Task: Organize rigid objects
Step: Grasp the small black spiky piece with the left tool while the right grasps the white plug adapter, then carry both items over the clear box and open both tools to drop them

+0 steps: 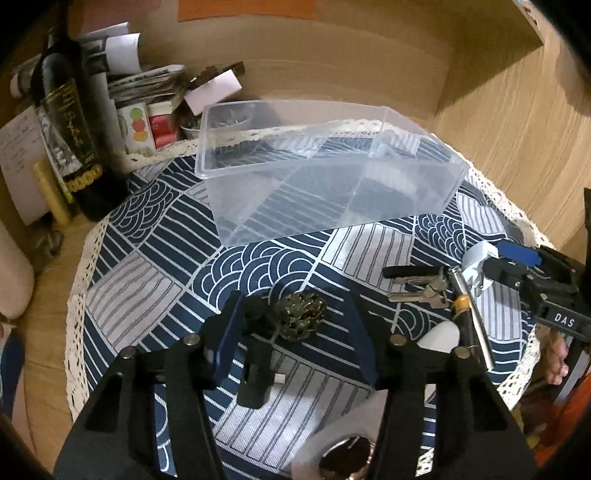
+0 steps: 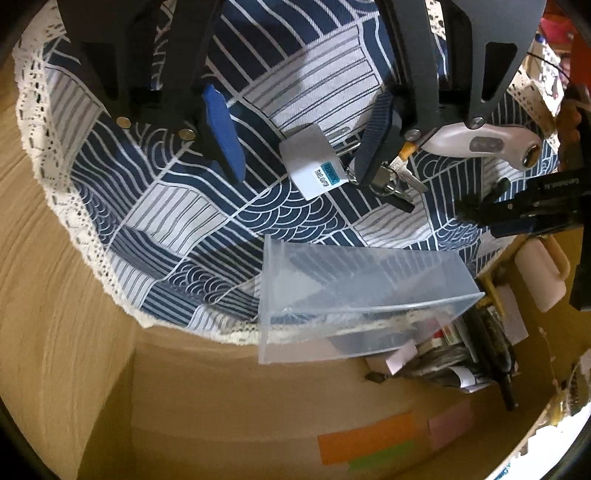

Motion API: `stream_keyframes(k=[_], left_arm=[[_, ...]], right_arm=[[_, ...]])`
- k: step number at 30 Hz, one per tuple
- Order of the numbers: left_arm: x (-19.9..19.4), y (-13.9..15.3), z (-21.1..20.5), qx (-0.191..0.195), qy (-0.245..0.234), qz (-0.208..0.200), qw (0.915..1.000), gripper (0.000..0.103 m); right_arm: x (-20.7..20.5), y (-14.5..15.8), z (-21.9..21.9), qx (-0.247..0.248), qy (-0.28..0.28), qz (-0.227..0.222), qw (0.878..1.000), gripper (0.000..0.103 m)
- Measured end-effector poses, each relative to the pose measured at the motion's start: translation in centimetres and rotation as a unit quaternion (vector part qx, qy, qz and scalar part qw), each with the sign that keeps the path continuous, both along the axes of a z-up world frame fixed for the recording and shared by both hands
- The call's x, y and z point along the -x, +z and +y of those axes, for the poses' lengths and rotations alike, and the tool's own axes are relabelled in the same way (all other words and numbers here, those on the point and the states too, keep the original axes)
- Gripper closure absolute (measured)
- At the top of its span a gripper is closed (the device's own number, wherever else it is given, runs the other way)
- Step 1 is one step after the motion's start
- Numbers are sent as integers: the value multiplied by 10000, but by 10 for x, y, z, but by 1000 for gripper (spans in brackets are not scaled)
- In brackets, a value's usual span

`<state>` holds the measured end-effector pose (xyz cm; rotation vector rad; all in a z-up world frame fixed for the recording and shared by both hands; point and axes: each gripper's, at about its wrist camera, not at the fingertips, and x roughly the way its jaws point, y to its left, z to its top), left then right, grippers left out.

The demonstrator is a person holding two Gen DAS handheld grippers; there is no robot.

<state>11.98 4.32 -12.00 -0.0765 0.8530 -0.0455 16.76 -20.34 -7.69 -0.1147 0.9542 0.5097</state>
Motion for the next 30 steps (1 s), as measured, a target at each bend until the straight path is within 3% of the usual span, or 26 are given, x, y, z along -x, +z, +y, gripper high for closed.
stream_keyframes(k=[4,12,18,21,22,30], left_arm=[[-3,1,2,-64,-9,-30,10000,53],[6,22,1,-4,-68,-399,9992,53],[-5,4,-14,-183,-256,-114,9994,53],[-11,-8,-14,-217,-227,74,9995,67],[-11,-9,-14,-301,-183,34,9994,74],[-3,6,-13,-297,-165,-256,9991,82]], right_arm=[[-6,-8,6,16,81,210,9997,65],[-4,-7,3,-25,17,120,9999,74],[-2,-6,2,36,7,36,10000,75],[0,-4,1,26,-6,14,10000,76],[-1,-4,-1,9,-32,10,10000,76],[-4,17,-9,-248,-168,-203,9993,76]])
